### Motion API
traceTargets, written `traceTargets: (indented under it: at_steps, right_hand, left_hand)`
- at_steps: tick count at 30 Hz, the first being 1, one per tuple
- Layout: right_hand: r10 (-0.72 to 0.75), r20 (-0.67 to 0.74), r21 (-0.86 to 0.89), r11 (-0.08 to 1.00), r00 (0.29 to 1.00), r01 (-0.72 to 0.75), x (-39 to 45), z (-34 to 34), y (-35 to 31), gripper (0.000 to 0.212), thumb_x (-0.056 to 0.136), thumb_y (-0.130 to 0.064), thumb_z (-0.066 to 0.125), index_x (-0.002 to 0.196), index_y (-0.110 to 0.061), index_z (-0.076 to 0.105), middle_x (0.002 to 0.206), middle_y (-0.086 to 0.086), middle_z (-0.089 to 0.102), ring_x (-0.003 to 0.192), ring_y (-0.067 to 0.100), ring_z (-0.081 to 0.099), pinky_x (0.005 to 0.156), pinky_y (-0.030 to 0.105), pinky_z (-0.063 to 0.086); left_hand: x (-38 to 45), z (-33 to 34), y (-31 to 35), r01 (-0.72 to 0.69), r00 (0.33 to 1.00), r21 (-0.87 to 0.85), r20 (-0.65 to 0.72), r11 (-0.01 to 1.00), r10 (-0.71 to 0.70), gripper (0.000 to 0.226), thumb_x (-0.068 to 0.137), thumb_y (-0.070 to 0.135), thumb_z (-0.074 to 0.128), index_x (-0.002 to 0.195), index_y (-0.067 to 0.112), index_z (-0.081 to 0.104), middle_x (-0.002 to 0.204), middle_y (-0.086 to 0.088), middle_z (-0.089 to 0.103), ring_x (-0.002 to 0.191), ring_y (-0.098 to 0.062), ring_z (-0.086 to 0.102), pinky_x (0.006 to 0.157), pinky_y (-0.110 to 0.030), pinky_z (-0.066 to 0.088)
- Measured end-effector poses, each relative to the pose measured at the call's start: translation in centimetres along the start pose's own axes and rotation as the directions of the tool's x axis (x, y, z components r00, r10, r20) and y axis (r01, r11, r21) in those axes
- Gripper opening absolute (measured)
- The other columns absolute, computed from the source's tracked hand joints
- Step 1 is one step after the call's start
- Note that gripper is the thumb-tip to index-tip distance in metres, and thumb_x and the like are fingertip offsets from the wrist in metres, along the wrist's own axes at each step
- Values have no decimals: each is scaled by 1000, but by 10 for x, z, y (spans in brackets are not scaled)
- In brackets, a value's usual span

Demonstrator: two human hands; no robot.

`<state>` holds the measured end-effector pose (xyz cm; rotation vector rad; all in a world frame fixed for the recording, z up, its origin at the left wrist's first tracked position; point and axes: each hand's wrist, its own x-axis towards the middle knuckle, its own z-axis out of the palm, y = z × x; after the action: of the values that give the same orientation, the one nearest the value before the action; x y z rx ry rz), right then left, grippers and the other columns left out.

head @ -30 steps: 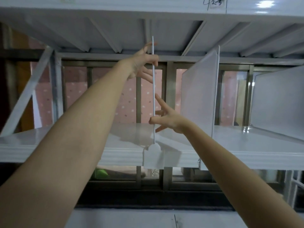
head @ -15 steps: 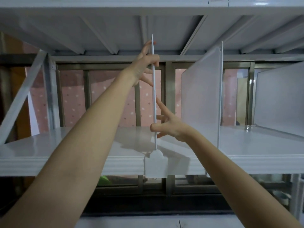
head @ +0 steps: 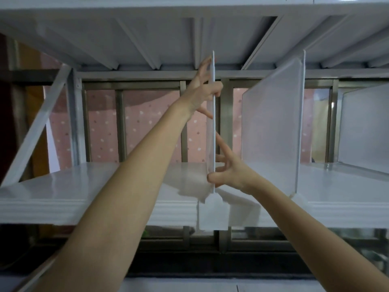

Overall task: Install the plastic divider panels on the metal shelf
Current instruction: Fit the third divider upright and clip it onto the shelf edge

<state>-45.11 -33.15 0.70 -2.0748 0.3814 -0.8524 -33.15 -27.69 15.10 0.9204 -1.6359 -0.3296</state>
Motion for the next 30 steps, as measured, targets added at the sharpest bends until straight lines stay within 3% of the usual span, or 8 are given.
traceTargets:
  at_steps: [4, 7, 10, 16, 23, 30]
  right_hand:
    - [19, 29, -8, 1000, 999, -19, 2, -3, 2, 116, 61, -16, 75, 142, -62, 7, 151, 14, 29, 118, 37, 55, 74, 47, 59]
    - [7, 15, 20, 1000, 1000, -8, 1, -1, 3, 113, 71, -5, 71, 144, -59, 5, 155, 11, 23, 131, 39, 42, 77, 54, 57]
    - [21, 3, 40, 999, 1000, -21, -3, 1, 2, 112, 76, 1, 69, 143, -61, 5, 155, 11, 23, 133, 41, 39, 76, 51, 58]
    - [29, -10, 51, 998, 1000, -29, -5, 2, 2, 111, 76, 1, 69, 143, -62, 5, 156, 8, 22, 137, 36, 35, 77, 52, 57]
    - [31, -63, -19, 999, 998, -32, -8, 7, 1, 108, 79, -3, 70, 143, -62, 6, 154, 6, 26, 129, 26, 45, 82, 48, 57]
    - [-6, -70, -10, 1000, 998, 6, -9, 9, 2, 106, 77, -2, 69, 143, -60, 9, 156, -3, 23, 137, 29, 35, 77, 43, 60]
  left_hand:
    - [0, -5, -3, 12, 1000, -33, -12, 999, -12, 77, 83, 5, 52, 147, 38, 23, 142, 0, 31, 108, -18, 40, 46, -18, 52]
    - [3, -1, -3, -2, 1000, -46, -22, 999, 1, 86, 68, 15, 54, 146, 36, 26, 144, 1, 32, 125, -22, 38, 55, -22, 54]
    - [4, 0, -5, -10, 999, -37, -34, 999, 9, 88, 63, 17, 52, 146, 35, 27, 150, 0, 29, 136, -25, 33, 70, -26, 54]
    - [5, -1, -6, 34, 999, -51, -20, 998, -35, 80, 81, 6, 51, 145, 44, 24, 153, 0, 23, 119, -27, 39, 47, -23, 54]
    - [0, -2, 1, 65, 998, -34, -20, 997, -66, 79, 83, 4, 50, 145, 45, 23, 153, 1, 23, 110, -23, 41, 49, -26, 56]
    - [-3, -2, 5, 74, 997, -62, -10, 995, -75, 91, 62, 15, 52, 144, 45, 26, 152, 0, 27, 121, -28, 43, 54, -34, 58]
